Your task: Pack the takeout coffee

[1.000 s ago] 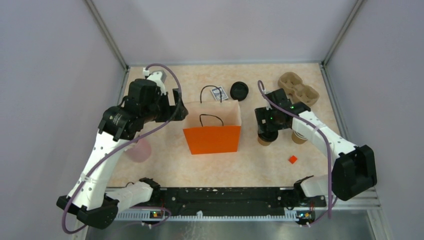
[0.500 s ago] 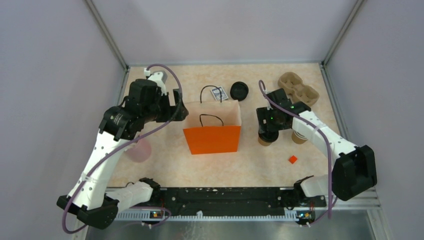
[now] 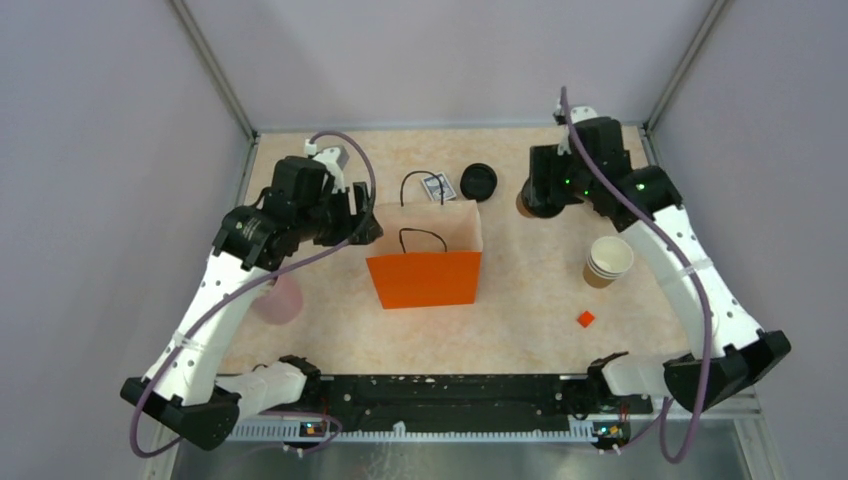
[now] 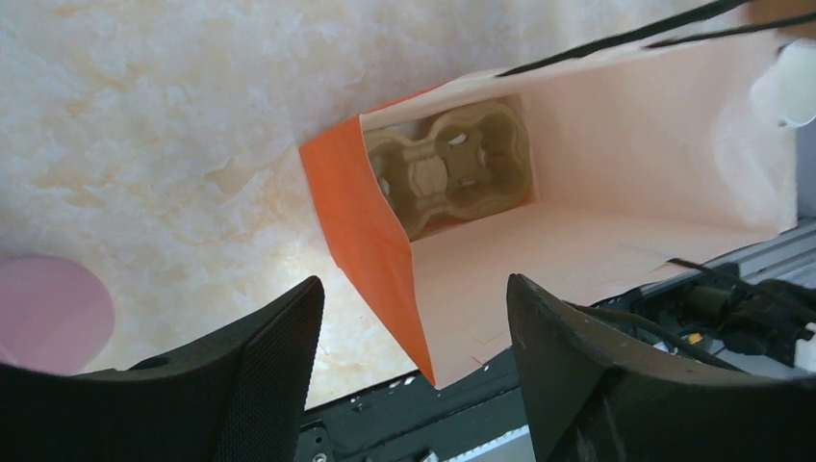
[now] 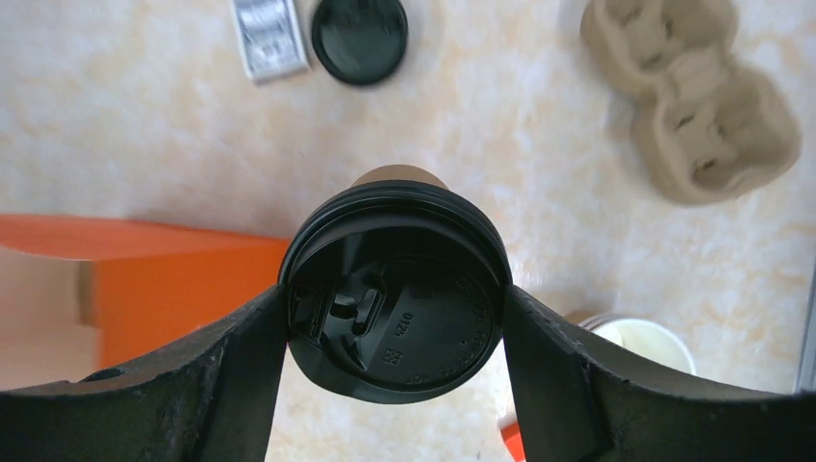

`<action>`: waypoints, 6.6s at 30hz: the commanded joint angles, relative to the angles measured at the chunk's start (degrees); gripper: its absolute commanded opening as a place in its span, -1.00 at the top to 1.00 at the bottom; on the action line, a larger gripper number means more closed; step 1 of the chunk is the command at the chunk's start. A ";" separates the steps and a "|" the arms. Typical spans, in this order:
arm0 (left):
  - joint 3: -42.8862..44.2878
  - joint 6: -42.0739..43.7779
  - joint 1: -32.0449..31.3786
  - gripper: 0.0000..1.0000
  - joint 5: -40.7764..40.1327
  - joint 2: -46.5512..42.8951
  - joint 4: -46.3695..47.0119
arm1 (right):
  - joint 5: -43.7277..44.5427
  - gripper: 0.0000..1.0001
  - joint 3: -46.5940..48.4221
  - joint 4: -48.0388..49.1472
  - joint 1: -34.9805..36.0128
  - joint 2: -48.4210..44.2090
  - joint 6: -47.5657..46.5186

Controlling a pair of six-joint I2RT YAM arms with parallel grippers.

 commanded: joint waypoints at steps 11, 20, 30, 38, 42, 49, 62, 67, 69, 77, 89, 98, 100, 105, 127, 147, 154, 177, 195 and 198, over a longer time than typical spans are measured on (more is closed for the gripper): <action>-3.63 4.80 0.06 0.01 -0.08 3.04 6.15 | -3.82 -0.15 21.47 2.44 16.28 -3.26 -9.52; -3.78 5.88 0.03 1.00 1.18 0.92 10.80 | 1.84 -0.15 26.38 2.24 34.27 0.23 -17.56; -11.46 9.74 0.05 0.96 7.55 -6.15 22.32 | -1.57 -0.15 18.45 7.50 36.86 1.68 -27.48; -18.95 7.94 0.03 1.00 7.42 -13.69 29.57 | 4.96 -0.15 14.16 7.52 43.95 4.09 -32.58; -20.26 4.59 0.03 1.00 8.10 -14.36 29.51 | 8.10 -0.14 10.43 9.50 46.65 3.75 -33.81; -26.95 6.86 0.03 0.90 12.49 -18.63 34.56 | 11.75 -0.08 -0.11 14.33 50.06 1.98 -35.39; -25.43 7.83 0.03 -0.33 14.42 -19.43 20.57 | 17.81 -0.09 -11.94 18.34 55.67 -3.13 -34.11; -25.38 6.86 0.07 -0.35 14.60 -18.77 18.35 | 18.60 -0.09 -11.93 16.32 57.23 -3.02 -33.95; -25.52 6.02 0.04 -0.33 14.05 -19.07 18.20 | 18.83 -0.08 -12.09 15.76 57.64 -2.86 -33.58; -23.56 7.42 0.03 -0.72 12.59 -23.47 14.31 | 21.05 -0.07 -13.24 13.56 59.94 -3.16 -30.86; -23.22 8.92 0.07 -0.45 14.31 -22.08 10.90 | 24.60 -0.07 -15.22 13.15 60.59 -3.24 -30.14; -24.86 6.37 0.03 0.70 18.87 -18.50 25.62 | 27.41 -0.08 -13.92 18.55 60.41 -3.89 -34.44; -26.52 5.23 0.07 0.84 20.63 -19.39 29.16 | 27.56 -0.08 -12.32 19.77 59.42 -2.41 -35.86; -29.19 4.81 -0.04 0.96 19.68 -21.19 35.28 | 24.61 -0.08 -12.08 26.18 55.71 -0.80 -39.17; -34.40 5.91 -0.01 0.16 17.27 -30.23 25.69 | 16.48 -0.03 -16.11 23.76 50.49 -0.66 -37.14; -34.24 3.42 -0.02 0.41 17.13 -24.15 24.95 | 18.29 -0.02 -15.71 30.65 51.29 5.28 -37.99; -38.39 4.16 -0.06 0.95 17.21 -28.20 28.69 | 20.94 -0.04 -16.25 28.19 50.68 4.21 -42.89; -42.81 0.59 0.00 0.97 22.30 -31.42 29.52 | 19.27 -0.03 -24.48 26.88 48.43 2.55 -46.25; -40.81 1.62 -0.05 0.95 24.86 -29.13 31.68 | 20.55 -0.02 -31.49 32.72 45.69 -1.02 -53.06; -39.54 1.91 -0.06 0.94 25.47 -28.36 31.71 | 19.14 -0.02 -32.16 32.84 44.97 -1.75 -52.34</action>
